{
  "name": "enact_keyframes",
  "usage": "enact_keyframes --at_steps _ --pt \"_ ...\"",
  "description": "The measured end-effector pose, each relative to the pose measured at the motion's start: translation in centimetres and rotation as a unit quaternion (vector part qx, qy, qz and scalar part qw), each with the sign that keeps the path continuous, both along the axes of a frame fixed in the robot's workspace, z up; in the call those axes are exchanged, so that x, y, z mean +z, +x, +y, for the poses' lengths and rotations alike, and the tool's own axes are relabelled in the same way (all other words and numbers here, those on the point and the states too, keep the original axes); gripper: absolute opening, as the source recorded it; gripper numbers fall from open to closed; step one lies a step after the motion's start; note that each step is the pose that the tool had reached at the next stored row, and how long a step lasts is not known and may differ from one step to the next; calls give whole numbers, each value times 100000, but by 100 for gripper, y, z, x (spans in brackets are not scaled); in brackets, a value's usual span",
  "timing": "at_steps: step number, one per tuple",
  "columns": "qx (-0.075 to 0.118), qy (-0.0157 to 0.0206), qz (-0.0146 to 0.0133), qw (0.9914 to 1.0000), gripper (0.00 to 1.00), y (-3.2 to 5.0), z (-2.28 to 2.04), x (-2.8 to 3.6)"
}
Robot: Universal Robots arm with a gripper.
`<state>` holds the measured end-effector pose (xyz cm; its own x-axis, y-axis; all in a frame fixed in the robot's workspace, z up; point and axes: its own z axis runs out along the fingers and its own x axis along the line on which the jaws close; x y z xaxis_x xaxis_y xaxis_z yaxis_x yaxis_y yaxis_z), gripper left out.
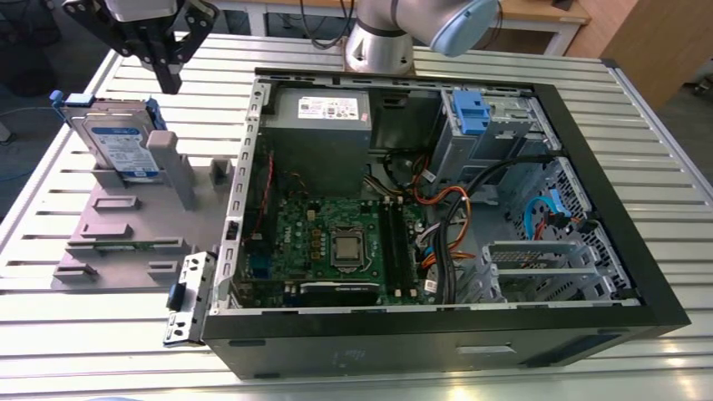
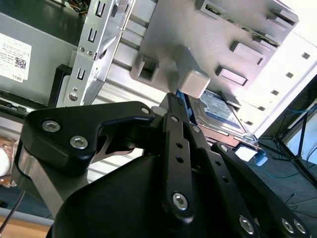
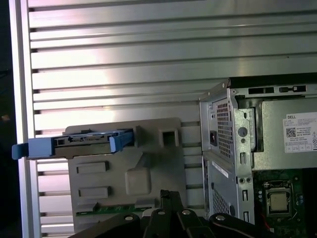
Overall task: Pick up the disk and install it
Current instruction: 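Reach for the disk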
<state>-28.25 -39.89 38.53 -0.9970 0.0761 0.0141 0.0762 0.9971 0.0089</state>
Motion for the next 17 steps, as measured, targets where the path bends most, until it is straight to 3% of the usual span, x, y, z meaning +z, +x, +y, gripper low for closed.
enact_keyframes --at_steps 17 --pt "0 -298 2 100000 11 -54 0 -15"
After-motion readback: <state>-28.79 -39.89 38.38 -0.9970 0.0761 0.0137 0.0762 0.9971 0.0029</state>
